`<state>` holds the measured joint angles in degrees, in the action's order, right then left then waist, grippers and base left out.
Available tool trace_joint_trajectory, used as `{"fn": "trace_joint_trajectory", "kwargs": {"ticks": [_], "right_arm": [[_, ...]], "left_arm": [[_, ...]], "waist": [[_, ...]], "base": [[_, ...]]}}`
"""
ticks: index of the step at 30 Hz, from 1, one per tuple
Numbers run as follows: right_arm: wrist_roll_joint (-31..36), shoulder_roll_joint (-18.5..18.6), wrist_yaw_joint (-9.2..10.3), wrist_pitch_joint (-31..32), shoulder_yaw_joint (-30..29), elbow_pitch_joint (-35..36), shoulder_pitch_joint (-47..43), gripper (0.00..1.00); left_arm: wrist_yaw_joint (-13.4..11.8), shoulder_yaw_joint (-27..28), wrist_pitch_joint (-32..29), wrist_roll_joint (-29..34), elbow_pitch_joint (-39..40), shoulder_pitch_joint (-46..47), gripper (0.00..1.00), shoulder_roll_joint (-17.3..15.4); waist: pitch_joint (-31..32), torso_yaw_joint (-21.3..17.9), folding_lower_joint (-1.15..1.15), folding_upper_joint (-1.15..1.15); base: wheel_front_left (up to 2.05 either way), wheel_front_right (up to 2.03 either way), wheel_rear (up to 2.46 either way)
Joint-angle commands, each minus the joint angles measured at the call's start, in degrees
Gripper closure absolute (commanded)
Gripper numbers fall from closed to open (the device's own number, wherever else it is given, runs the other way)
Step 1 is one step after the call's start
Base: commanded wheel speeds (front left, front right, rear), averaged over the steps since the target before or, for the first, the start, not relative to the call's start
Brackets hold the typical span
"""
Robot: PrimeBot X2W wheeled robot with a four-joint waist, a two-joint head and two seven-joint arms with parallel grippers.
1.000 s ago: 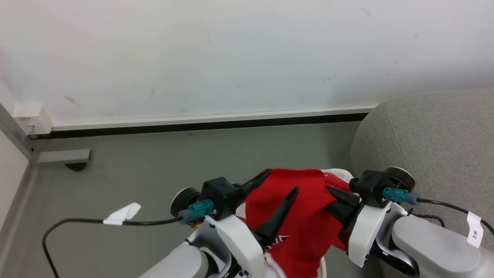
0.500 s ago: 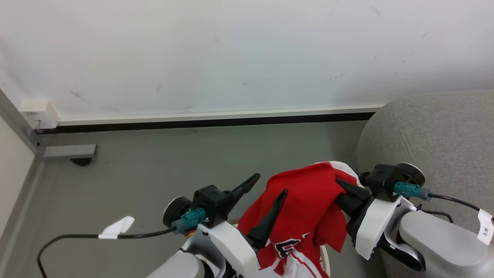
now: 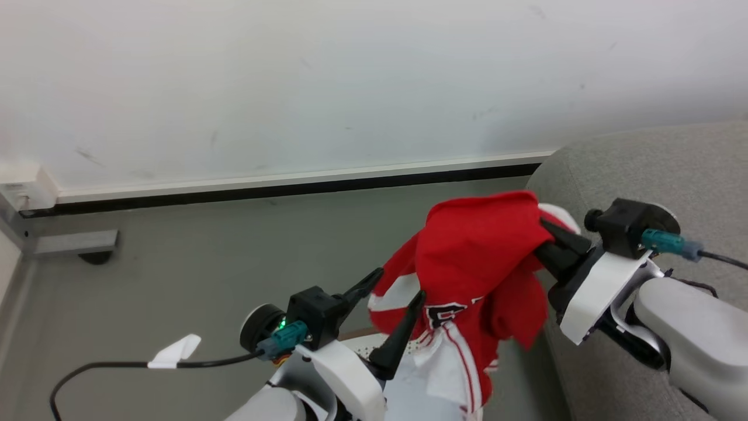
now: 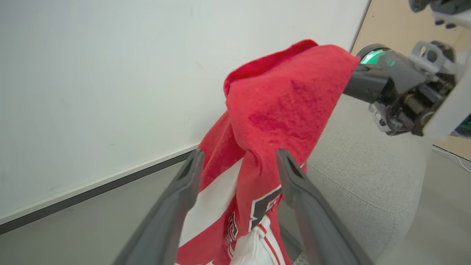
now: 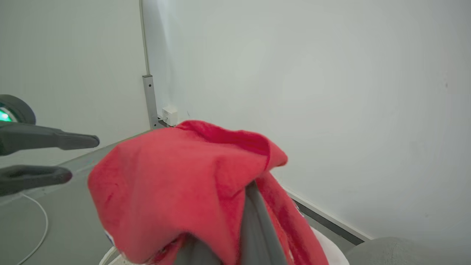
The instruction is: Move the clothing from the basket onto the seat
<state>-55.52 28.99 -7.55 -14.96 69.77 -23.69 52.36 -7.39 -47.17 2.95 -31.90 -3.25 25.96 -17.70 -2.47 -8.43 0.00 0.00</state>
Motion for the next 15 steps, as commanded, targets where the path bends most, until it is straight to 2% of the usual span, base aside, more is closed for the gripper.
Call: {"fn": "trace_joint_trajectory", "kwargs": {"ticks": [1, 15], "right_arm": [[0.4, 0.7, 0.12, -0.3, -1.3, 0.6, 0.6, 1.0], [2.2, 4.5, 0.12, -0.3, -10.1, 2.9, -1.8, 1.0]], "left_arm": [[-0.1, 0.0, 0.0, 0.7, 0.2, 0.2, 0.0, -0.3], [0.1, -0.8, -0.3, 1.1, 0.8, 1.6, 0.0, 0.1]], "waist": [[-0.3, -1.3, 0.0, 0.0], [-1.5, -10.6, 0.0, 0.0]], "base": [[0.0, 0.0, 0.0], [0.0, 0.0, 0.0]]}}
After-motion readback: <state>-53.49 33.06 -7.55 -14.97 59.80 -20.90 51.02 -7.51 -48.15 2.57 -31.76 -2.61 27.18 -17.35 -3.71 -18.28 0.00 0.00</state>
